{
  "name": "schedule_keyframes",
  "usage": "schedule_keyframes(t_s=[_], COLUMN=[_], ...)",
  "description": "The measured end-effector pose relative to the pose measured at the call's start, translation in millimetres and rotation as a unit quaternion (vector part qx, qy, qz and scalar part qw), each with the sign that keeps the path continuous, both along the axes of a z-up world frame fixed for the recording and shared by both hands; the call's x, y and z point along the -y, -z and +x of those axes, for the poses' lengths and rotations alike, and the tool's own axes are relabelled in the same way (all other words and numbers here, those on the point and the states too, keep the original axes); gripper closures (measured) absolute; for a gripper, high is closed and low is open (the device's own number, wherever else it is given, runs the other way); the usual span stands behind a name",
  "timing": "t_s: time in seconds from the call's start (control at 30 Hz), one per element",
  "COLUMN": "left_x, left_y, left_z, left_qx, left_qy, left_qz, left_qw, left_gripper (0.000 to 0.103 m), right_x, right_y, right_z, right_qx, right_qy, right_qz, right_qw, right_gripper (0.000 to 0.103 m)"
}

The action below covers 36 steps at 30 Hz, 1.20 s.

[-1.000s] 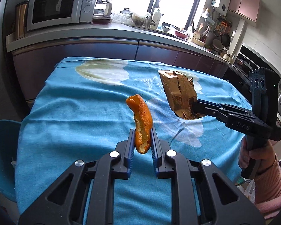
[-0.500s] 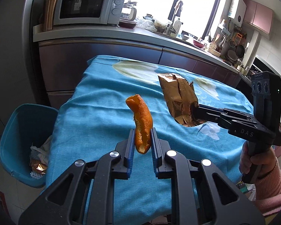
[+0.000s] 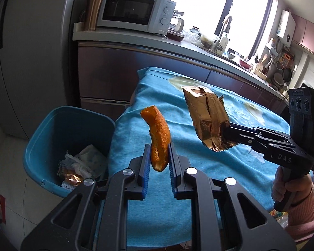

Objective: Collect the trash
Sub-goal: 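Lift and carry the gold wrapper and orange peel over the teal bin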

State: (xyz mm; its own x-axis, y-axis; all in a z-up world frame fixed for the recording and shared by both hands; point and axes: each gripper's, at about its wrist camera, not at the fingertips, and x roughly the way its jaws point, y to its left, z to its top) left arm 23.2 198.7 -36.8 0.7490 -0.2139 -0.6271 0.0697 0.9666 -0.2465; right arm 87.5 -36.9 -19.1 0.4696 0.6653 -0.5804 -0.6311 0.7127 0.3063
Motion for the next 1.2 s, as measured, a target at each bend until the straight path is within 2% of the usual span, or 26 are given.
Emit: schedule_keyframes(t_s=[0.4, 0.7, 1.2], left_x=[-55.2, -84.1, -100.4], left_y=[3.1, 16.2, 28.7], left_z=[-7.0, -3.1, -1.5], left_qx=[-0.003, -0.021, -0.032], left_qy=[-0.065, -0.100, -0.123], left_qz=[0.005, 0.006, 0.004], left_qw=[0.9979, 0.9948, 0.9919], left_gripper=[0.086, 0.086, 0.086], right_x=[-51.5, -93.1, -135.2], right_y=[-3.0, -0.7, 5.0], right_z=[6.2, 13.9, 23.4], right_qx=[0.001, -0.006, -0.012], right_qy=[-0.053, -0.088, -0.114], right_qz=[-0.009, -0.024, -0.033], right_qw=[0.999, 0.996, 0.993], right_gripper=[0.087, 0.087, 0.087])
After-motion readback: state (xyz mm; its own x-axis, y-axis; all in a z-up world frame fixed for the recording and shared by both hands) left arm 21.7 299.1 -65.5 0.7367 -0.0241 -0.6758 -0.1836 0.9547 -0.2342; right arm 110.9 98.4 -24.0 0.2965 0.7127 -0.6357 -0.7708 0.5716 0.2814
